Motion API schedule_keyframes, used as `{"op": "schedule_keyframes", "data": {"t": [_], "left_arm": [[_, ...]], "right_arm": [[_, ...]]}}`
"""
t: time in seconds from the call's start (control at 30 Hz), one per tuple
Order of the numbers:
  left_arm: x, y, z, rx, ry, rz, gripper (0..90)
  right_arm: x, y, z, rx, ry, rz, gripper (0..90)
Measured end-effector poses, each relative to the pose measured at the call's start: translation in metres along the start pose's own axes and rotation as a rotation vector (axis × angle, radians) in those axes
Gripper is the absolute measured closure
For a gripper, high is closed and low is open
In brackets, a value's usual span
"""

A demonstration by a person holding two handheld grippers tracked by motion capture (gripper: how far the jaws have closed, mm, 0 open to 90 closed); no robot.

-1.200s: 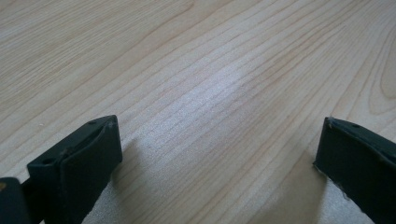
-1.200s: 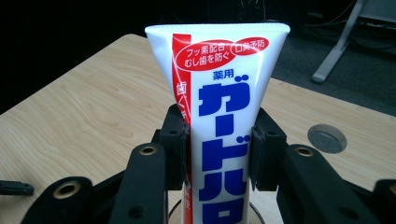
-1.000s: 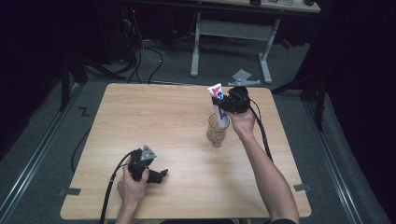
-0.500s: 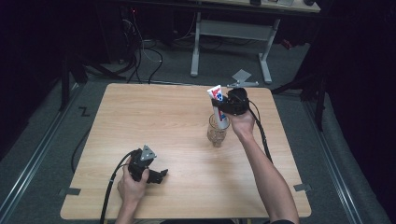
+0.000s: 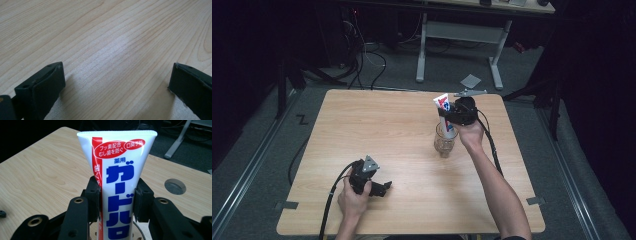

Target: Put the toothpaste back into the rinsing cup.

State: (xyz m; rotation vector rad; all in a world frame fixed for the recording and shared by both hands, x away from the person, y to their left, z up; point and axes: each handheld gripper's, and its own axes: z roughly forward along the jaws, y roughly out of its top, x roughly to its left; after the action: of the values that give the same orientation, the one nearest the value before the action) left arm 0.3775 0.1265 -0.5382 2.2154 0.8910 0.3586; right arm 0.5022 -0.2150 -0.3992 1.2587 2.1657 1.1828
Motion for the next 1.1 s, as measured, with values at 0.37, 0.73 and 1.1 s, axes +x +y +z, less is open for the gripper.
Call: {"op": "schedule_keyframes", "data": {"t": [0.37, 0.73, 1.1], "left_arm": [[0.0, 0.0, 0.0, 0.0, 0.0, 0.001, 0.7], [0.0, 0.0, 0.0, -0.001, 0.0, -0.001, 0.7], [0.0, 0.0, 0.0, -0.001, 0.0, -0.001, 0.7]], "right_arm": [[0.0, -0.003, 0.006, 0.035, -0.017, -0.009, 63.2], [0.0, -0.008, 0.006, 0.036, -0.012, -0.01, 63.1], [-0.001, -0.016, 0.002, 0.042, -0.016, -0.007, 62.9]]}}
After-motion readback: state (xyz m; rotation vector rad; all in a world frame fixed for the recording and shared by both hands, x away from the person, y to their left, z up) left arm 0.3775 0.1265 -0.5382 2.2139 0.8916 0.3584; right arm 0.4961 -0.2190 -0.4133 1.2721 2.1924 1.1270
